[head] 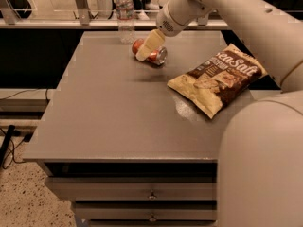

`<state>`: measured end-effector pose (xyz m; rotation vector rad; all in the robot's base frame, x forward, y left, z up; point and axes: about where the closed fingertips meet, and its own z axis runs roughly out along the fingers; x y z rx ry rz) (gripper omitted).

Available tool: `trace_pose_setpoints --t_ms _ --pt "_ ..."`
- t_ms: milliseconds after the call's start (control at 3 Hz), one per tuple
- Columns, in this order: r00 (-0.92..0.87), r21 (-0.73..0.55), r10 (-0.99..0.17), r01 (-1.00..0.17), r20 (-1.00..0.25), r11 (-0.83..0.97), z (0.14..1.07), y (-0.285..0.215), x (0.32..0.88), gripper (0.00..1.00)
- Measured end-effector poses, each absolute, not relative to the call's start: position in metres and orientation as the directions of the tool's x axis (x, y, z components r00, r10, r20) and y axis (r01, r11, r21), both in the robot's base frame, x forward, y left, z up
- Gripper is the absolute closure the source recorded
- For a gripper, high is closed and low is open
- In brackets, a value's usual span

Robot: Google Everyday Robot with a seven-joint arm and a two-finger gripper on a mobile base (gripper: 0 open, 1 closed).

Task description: Move coke can near brown chip bag

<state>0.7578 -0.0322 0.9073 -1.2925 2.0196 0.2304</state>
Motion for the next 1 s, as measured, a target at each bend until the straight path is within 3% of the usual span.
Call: trace_pose_setpoints --t_ms 667,1000 --pt "-0.395 -0.170 -0.758 -0.822 -0.519 0.544 0.882 -0.038 0.776 0.01" --pt "-0.448 -0.142 -0.751 -0.807 -0.484 0.573 0.871 -0.048 0.776 0.20"
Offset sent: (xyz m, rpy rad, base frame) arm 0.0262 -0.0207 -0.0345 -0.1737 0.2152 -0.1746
